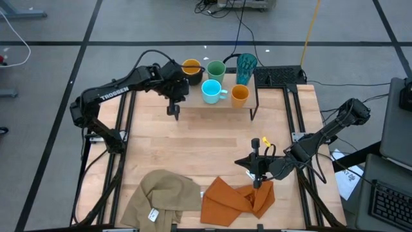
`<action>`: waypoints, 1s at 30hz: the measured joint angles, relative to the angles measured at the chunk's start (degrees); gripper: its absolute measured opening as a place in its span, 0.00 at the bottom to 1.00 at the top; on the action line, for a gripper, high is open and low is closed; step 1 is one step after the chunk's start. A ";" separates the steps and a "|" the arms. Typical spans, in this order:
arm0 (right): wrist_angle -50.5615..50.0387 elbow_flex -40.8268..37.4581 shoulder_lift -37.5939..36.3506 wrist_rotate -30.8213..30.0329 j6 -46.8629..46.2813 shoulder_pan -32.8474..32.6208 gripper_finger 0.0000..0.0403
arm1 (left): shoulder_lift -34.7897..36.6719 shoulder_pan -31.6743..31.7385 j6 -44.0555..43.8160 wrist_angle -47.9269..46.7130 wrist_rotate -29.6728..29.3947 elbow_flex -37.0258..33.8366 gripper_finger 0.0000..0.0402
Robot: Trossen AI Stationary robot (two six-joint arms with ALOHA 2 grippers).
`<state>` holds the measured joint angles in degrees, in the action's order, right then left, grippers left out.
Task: Stack small to large cups/mugs on shelf
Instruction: Put the transparent mug on the shelf
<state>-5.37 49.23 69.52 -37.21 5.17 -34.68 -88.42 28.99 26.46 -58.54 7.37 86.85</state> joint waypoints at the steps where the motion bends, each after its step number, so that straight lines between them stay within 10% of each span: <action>1: 0.00 0.00 0.00 0.00 0.00 0.00 0.00 | 0.00 -0.04 -0.01 -0.09 -0.01 0.00 0.02; 30: -0.04 0.00 0.00 0.00 -0.20 0.02 0.00 | 0.33 -1.44 -1.56 -5.19 0.64 6.84 0.02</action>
<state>-5.41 49.23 69.52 -37.21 4.97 -34.65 -88.09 27.55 24.91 -63.73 8.01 93.69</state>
